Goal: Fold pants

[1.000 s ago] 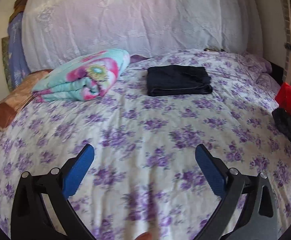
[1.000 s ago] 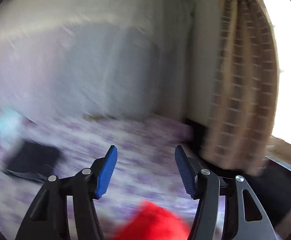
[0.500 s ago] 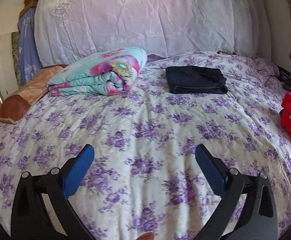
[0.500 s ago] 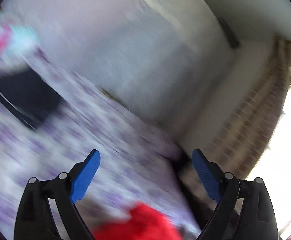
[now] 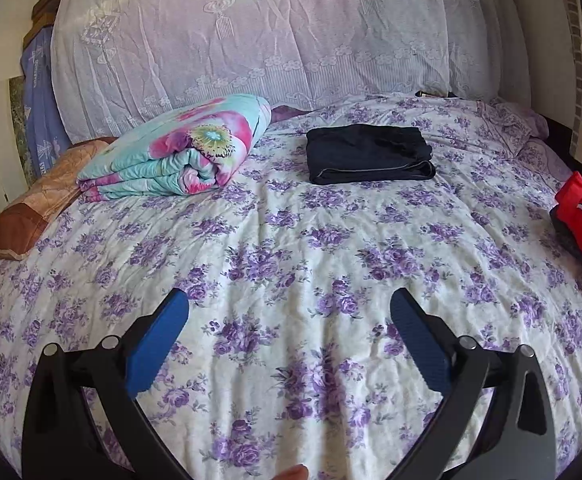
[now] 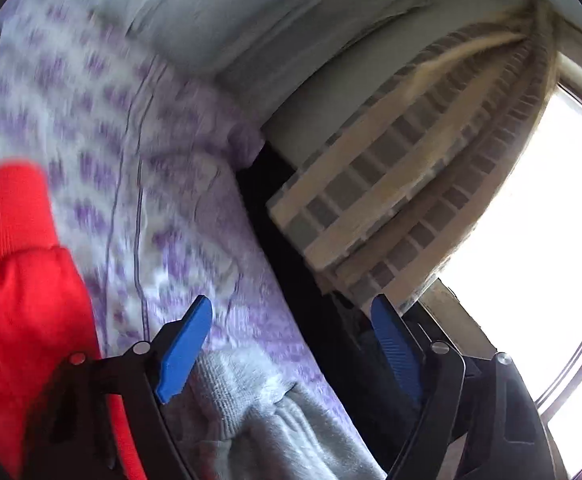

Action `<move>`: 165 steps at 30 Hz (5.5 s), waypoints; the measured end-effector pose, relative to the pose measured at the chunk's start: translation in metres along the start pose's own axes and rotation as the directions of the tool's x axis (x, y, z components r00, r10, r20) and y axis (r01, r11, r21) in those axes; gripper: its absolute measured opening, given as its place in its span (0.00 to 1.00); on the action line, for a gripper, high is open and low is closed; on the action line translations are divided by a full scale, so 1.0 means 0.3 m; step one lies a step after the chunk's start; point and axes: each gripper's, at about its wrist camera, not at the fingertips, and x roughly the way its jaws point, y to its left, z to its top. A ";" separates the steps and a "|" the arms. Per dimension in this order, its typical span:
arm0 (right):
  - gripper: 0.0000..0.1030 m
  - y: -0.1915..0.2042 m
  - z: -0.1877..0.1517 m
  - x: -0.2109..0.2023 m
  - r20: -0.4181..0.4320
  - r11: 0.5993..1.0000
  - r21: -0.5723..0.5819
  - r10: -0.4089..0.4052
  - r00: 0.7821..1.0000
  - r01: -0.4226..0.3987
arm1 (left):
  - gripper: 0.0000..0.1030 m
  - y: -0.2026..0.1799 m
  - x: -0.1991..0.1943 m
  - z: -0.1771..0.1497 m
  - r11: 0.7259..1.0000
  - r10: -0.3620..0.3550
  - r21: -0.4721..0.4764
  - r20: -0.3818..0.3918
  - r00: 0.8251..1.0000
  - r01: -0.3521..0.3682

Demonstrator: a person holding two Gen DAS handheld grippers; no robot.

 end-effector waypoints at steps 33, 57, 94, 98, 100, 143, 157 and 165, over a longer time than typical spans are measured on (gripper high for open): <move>0.97 0.156 -0.086 -1.276 0.289 0.367 0.227 0.859 0.422 -0.902 | 0.96 0.301 -0.236 -0.194 0.987 0.090 -0.130 -0.069 0.994 -0.099; 0.97 0.165 -0.133 -1.438 0.202 0.397 0.133 0.886 0.417 -0.908 | 0.96 0.329 -0.345 -0.254 0.982 0.136 -0.131 -0.033 0.990 -0.139; 0.97 0.196 -0.214 -1.305 0.131 0.345 0.252 0.914 0.385 -0.904 | 0.96 0.425 -0.254 -0.298 0.974 0.059 -0.213 -0.088 0.994 -0.077; 0.97 0.185 -0.200 -1.261 0.153 0.334 0.277 0.910 0.385 -0.901 | 0.96 0.492 -0.230 -0.307 0.964 0.059 -0.253 -0.108 0.992 -0.085; 0.97 0.179 -0.174 -1.242 0.170 0.347 0.276 0.900 0.401 -0.896 | 0.96 0.533 -0.220 -0.309 0.956 0.081 -0.272 -0.118 0.990 -0.111; 0.09 0.210 -0.163 -0.820 0.292 -0.194 0.619 0.957 -0.007 -0.761 | 0.96 0.755 -0.062 -0.181 0.932 0.031 -0.346 -0.228 0.973 -0.111; 0.09 -0.133 -0.381 -0.606 0.323 -0.062 0.755 0.902 0.287 -0.653 | 0.96 0.786 0.047 -0.091 0.933 0.000 -0.349 -0.237 0.972 -0.085; 0.09 -0.106 -0.402 -0.595 0.322 -0.086 0.767 0.908 0.266 -0.636 | 0.96 0.772 0.179 -0.014 0.946 -0.112 -0.322 -0.219 0.969 0.036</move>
